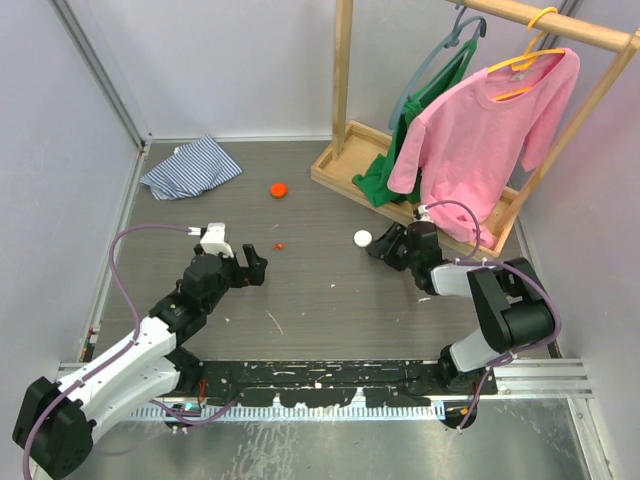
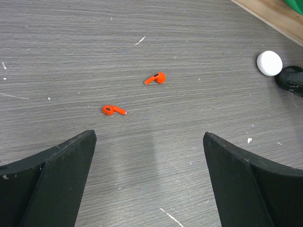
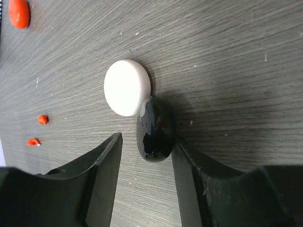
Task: Insert the wireless bluetooth earbuds into the charging case
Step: Place the charging case at the center of the board.
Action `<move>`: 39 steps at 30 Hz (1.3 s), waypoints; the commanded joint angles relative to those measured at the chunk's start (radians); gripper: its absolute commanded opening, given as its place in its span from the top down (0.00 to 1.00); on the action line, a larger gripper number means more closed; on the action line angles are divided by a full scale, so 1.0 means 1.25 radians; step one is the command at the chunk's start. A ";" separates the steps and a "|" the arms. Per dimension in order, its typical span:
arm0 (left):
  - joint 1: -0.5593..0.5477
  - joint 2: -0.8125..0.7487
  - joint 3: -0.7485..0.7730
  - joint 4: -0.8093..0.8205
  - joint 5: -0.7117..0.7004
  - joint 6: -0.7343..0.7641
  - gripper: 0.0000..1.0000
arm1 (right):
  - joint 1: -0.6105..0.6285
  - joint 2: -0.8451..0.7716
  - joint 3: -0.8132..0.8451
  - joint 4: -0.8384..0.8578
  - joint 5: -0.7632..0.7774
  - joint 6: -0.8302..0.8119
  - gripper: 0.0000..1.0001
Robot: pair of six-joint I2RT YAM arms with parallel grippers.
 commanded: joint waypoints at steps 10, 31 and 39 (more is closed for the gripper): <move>-0.002 -0.004 0.011 0.036 -0.006 0.009 0.02 | -0.012 -0.055 0.022 -0.148 0.052 -0.033 0.41; 0.002 0.284 0.267 -0.079 -0.016 0.025 0.02 | -0.012 -0.321 -0.090 -0.087 -0.030 -0.263 0.19; 0.040 0.529 0.476 -0.121 -0.009 0.082 0.02 | -0.010 -0.335 -0.224 0.187 -0.126 -0.237 0.18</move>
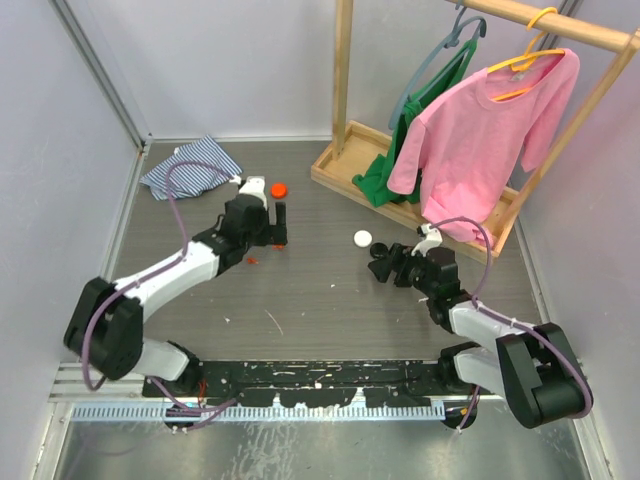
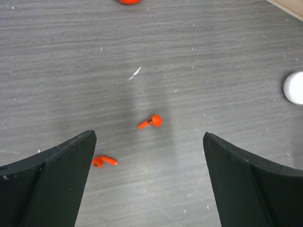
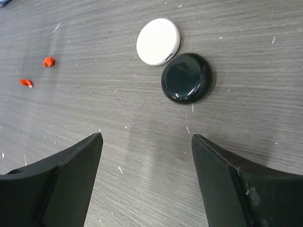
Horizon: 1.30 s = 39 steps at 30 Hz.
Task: Insert the wireless bluetooth earbuds into the charging case
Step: Place the charging case at the center of the board, then pick up the charging case at the center of the board.
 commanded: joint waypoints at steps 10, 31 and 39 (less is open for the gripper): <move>0.101 0.364 0.354 -0.080 0.035 0.064 0.01 | -0.002 0.042 -0.097 0.391 -0.137 0.066 0.14; 0.156 0.697 0.741 -0.209 0.084 0.115 0.24 | 0.021 0.051 -0.096 0.413 -0.141 0.058 0.13; 0.173 0.738 0.782 -0.215 0.122 0.113 0.34 | 0.021 0.058 -0.095 0.415 -0.141 0.056 0.13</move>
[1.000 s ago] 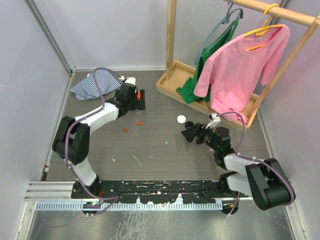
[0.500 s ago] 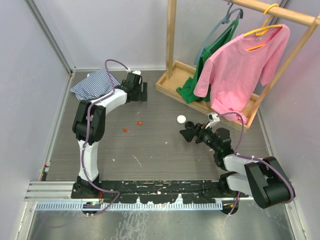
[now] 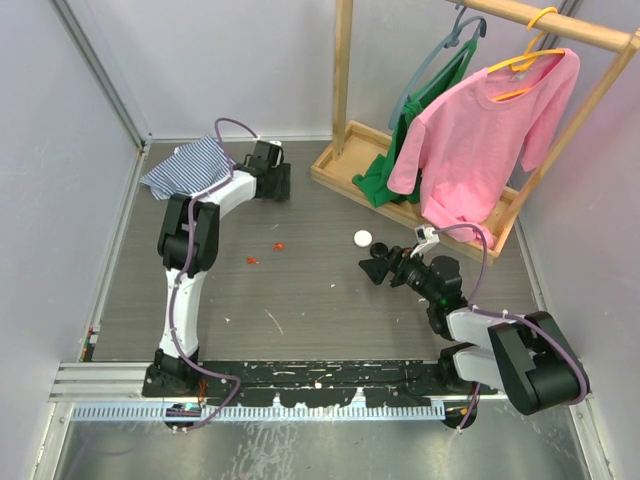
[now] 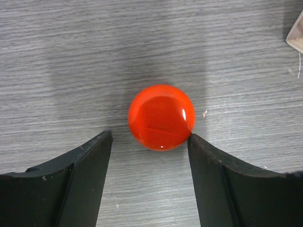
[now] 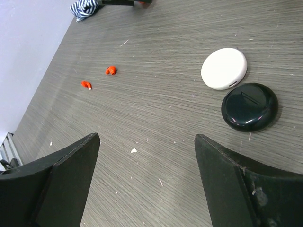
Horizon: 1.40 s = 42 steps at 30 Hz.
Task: Insert the wireless bluetooth earbuds into the charging case
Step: Pick up the charging case at the center of the board.
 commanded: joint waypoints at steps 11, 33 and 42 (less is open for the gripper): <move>0.013 0.060 0.108 -0.038 0.044 0.018 0.42 | 0.004 0.024 0.011 0.056 -0.015 -0.008 0.13; -0.038 -0.302 -0.282 0.054 0.171 0.194 0.61 | 0.005 0.006 0.017 0.044 -0.034 -0.001 0.13; -0.146 -0.471 -0.417 0.048 0.147 0.283 0.61 | 0.015 -0.007 0.023 0.040 -0.053 -0.002 0.14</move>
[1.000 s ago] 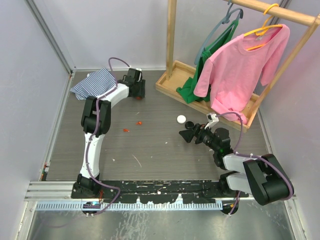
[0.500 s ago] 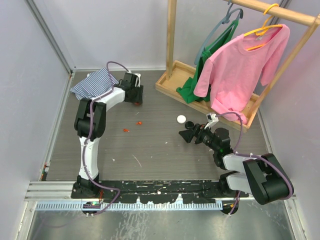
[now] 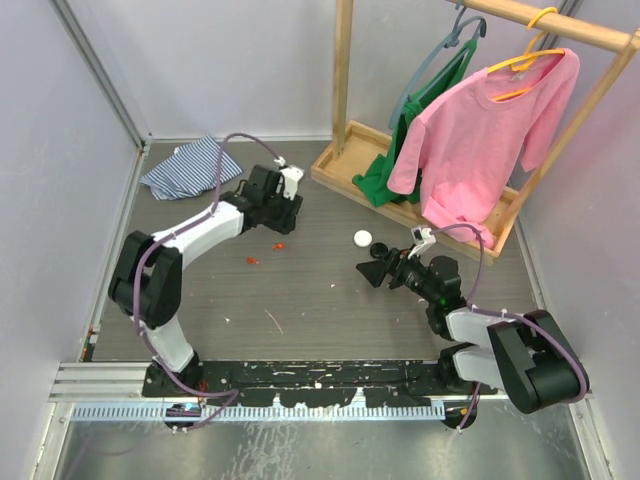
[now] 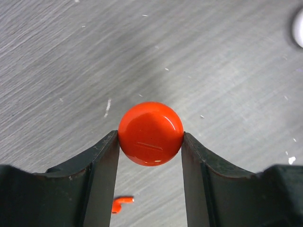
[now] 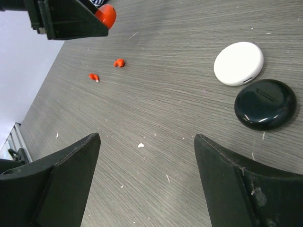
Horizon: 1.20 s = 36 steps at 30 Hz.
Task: Insert the wireless bluetooth earbuds into the charging case
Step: Pick up the charging case at the center of the board.
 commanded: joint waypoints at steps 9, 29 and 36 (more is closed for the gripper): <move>-0.139 -0.209 -0.116 0.033 -0.018 0.139 0.62 | 0.012 -0.046 0.027 0.037 -0.049 -0.002 0.15; -0.238 -0.419 -0.280 0.172 0.126 0.306 0.66 | 0.042 -0.046 0.168 -0.096 -0.192 -0.034 0.16; -0.272 -0.481 -0.333 0.219 0.154 0.407 0.68 | 0.073 -0.020 0.251 -0.163 -0.252 -0.061 0.17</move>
